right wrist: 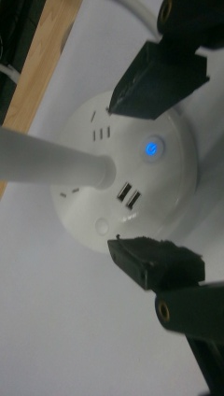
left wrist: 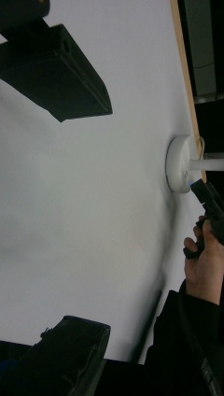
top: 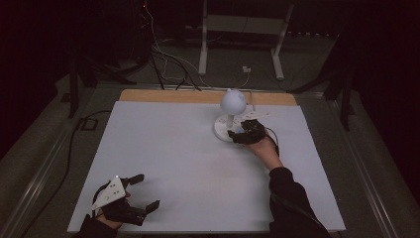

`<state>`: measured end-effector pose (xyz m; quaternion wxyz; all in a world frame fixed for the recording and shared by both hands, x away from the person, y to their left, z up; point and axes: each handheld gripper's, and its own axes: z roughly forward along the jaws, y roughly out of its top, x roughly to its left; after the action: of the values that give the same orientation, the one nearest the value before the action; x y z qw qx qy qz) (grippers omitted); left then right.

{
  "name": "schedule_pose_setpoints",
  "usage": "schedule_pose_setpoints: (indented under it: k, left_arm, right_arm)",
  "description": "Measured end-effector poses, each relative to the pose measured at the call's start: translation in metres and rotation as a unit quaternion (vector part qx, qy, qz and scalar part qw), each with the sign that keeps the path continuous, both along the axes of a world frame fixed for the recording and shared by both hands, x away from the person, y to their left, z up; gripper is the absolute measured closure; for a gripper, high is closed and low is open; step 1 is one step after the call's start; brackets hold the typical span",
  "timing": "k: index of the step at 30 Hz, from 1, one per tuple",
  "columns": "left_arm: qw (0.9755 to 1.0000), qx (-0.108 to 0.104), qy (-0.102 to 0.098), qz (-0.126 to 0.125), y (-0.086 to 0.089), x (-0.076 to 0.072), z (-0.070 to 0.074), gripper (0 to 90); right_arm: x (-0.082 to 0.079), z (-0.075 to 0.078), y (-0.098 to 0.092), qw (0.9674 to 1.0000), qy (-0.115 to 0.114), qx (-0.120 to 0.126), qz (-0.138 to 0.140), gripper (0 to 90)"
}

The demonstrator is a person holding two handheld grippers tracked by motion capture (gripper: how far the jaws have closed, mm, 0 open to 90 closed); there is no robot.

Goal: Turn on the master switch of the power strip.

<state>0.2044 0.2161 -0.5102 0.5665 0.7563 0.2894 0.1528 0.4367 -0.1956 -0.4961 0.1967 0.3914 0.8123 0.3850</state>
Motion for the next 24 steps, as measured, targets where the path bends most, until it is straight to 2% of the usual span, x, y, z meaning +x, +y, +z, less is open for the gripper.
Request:
schedule_pose_setpoints:
  k: [4, 6, 8, 10, 18, 24]
  left_arm:
    - [1.0, -0.001, 0.0, 0.004, 0.002, 0.001, 0.0, 0.2]
    - [1.0, -0.004, 0.0, 0.005, 0.002, 0.0, 0.001, 0.2]
    - [1.0, -0.002, 0.0, 0.004, 0.002, 0.0, 0.0, 0.2]
    - [1.0, -0.001, 0.001, 0.005, 0.002, 0.0, 0.0, 0.2]
    - [0.9999, 0.001, 0.004, 0.009, 0.002, 0.001, -0.001, 0.2]
    - [1.0, 0.0, 0.003, 0.008, 0.001, 0.0, -0.001, 0.2]
  right_arm:
    - [-0.001, 0.003, 0.002, 0.9999, 0.01, 0.01, 0.005, 15.3]
    - [-0.002, 0.005, 0.002, 0.9998, 0.013, 0.014, 0.005, 12.8]
    - [-0.002, 0.006, 0.003, 0.9995, 0.022, 0.018, 0.013, 3.8]
    - [-0.003, 0.007, 0.004, 0.9989, 0.033, 0.023, 0.025, 0.0]
    - [-0.005, 0.017, 0.003, 0.9976, 0.048, 0.03, 0.039, 0.0]
    - [-0.009, 0.021, 0.0, 0.9972, 0.046, 0.035, 0.047, 0.0]
